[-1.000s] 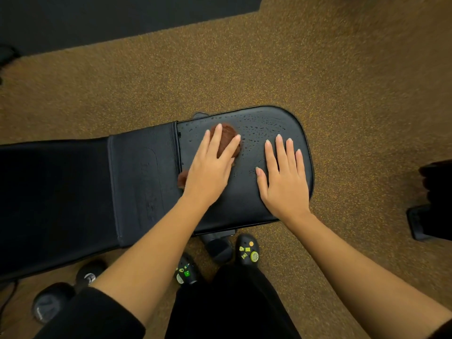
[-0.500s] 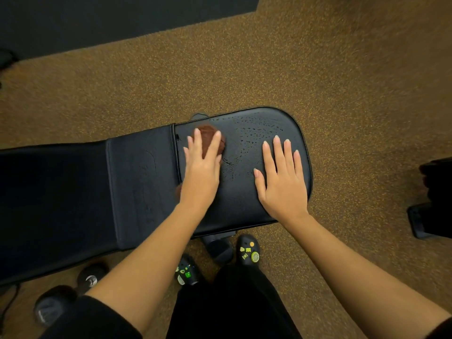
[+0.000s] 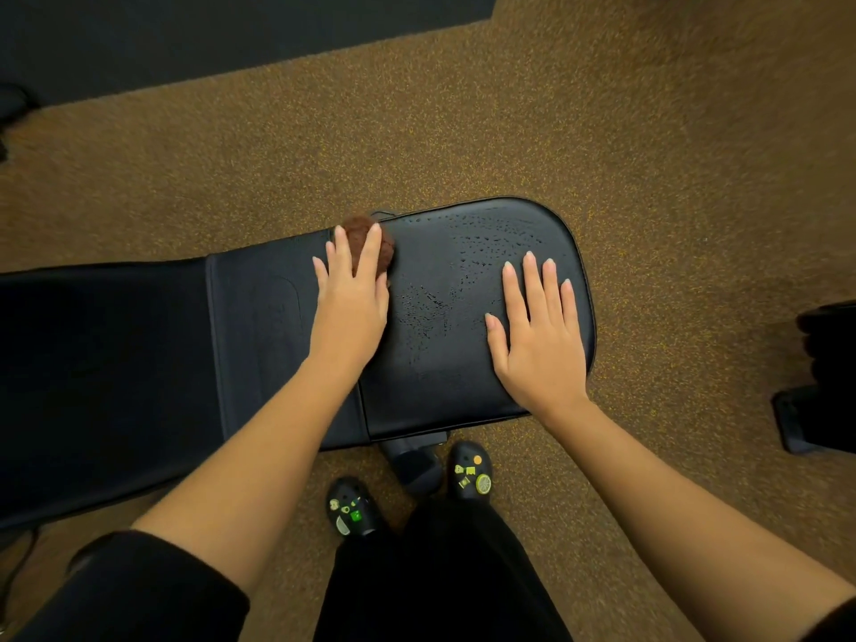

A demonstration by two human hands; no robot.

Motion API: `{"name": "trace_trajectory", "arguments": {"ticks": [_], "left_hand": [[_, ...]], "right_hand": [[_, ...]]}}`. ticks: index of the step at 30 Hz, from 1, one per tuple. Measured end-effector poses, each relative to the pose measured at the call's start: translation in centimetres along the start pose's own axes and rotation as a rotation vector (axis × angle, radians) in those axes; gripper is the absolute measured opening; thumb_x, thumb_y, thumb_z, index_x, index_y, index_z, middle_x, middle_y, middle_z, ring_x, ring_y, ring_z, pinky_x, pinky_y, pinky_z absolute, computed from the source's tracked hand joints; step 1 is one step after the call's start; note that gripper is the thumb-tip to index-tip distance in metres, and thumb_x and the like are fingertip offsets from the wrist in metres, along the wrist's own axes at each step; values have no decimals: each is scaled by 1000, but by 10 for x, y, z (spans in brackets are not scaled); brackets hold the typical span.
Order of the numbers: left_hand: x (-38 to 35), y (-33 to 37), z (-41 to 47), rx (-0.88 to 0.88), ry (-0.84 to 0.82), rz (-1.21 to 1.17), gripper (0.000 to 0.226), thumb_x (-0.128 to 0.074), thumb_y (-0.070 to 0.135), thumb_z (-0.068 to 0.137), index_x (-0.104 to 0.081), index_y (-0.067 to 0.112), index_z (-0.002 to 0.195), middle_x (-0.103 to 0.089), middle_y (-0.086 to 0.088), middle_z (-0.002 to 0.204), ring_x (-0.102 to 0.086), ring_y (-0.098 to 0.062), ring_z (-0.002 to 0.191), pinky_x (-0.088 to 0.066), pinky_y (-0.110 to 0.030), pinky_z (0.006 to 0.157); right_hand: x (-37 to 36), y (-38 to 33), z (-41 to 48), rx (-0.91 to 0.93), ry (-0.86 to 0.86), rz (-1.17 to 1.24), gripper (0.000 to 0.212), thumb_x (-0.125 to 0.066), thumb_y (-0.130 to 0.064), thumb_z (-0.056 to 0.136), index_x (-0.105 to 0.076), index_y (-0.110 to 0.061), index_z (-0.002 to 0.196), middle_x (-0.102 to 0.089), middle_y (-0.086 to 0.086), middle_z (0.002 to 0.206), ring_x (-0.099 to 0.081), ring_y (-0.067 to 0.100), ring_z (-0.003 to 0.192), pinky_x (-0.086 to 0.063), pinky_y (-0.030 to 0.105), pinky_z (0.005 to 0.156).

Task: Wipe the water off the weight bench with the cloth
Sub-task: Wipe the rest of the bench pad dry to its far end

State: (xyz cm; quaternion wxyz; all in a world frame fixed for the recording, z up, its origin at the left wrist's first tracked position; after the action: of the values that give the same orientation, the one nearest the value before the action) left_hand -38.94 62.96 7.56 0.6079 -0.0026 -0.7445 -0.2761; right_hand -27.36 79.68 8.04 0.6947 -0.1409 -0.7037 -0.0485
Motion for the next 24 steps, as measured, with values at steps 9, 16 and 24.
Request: {"name": "trace_trajectory", "arguments": {"ticks": [9, 16, 24], "left_hand": [[-23, 33, -59, -4, -28, -109, 52, -36, 21, 96, -26, 11, 146, -13, -31, 150, -15, -49, 137, -13, -52, 112], [-44, 88, -62, -182, -90, -108, 53, -46, 13, 94, -27, 14, 144, -22, -32, 147, -23, -50, 134, -20, -56, 108], [-24, 99, -58, -3, -194, -637, 49, -33, 18, 101, -18, 22, 147, -18, -6, 155, -15, -17, 143, -9, -27, 117]], "right_hand": [[-1, 0, 1, 2, 8, 5, 57, -30, -38, 98, -27, -7, 146, -22, 18, 153, -15, 34, 143, -10, 45, 117], [0, 2, 1, 11, 17, 59, 53, -26, -31, 99, -30, -6, 145, -24, 17, 152, -15, 33, 143, -8, 43, 116], [17, 9, 1, -217, 40, 757, 50, -23, -32, 100, -35, -8, 142, -27, 6, 153, -7, 7, 142, -1, 23, 117]]}}
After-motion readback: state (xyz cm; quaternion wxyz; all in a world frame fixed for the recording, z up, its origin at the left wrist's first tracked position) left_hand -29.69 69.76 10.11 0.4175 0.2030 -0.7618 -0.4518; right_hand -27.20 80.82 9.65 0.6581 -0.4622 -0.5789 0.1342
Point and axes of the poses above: each hand's wrist, its own z-axis towards the middle knuckle, its own x-axis out of the back of the hand, y = z × x, the point moved 7 cm from there along z, towards the middle knuckle
